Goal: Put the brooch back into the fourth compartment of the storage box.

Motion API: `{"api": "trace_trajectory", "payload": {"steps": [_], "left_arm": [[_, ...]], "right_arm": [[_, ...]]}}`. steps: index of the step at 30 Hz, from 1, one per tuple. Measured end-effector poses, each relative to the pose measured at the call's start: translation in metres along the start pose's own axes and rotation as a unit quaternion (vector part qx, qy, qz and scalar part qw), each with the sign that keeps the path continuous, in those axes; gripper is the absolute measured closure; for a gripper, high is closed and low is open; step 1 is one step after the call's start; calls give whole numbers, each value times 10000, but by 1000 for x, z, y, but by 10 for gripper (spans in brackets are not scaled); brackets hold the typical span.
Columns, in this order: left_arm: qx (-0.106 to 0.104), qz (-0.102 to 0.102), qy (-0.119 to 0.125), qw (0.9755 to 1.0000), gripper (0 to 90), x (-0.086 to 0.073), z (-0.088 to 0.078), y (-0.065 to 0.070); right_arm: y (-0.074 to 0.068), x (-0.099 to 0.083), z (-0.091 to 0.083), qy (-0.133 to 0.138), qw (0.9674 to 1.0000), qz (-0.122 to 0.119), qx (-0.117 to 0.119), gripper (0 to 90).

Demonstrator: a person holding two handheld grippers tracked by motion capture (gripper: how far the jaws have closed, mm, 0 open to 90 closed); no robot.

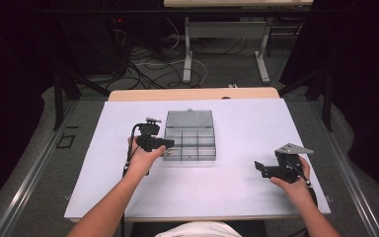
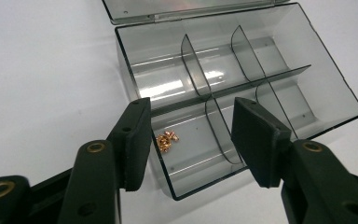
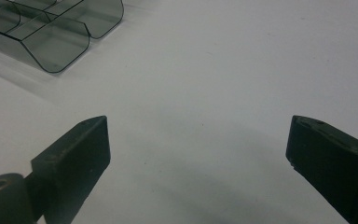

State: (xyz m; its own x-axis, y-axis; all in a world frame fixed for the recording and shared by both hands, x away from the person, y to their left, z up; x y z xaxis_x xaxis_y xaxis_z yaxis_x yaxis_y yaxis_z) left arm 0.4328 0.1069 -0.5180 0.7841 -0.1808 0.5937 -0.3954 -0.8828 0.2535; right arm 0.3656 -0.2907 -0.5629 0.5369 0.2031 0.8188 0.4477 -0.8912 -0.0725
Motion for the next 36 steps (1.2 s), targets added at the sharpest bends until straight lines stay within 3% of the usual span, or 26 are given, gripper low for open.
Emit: {"api": "trace_trajectory", "payload": {"steps": [14, 22, 30, 36], "left_arm": [[-68, 465, 271, 9985, 373, -2, -13, 0], [-92, 790, 485, 9957, 352, -5, -21, -2], [-317, 902, 590, 9937, 344, -11, -34, -10], [-278, 1019, 766, 9915, 322, -16, -41, -16]], "right_arm": [[0, 0, 0, 11, 10000, -11, 8, 60], [-1, 0, 0, 9, 10000, 6, 1, 61], [-1, 0, 0, 5, 10000, -4, 0, 61], [-1, 0, 0, 1, 10000, 2, -27, 61]]}}
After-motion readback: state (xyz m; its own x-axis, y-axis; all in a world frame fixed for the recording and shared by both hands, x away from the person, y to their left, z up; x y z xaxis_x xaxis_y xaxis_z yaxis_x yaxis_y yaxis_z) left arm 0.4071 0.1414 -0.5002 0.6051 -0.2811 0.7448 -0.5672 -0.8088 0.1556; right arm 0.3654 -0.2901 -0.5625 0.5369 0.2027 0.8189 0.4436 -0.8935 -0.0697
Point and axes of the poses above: each handheld gripper's, and its own axes: z roughly forward along the jaws, x roughly out of its top, y roughly to its right, the point moved 4 cm from there along z, roughly forward along the jaws
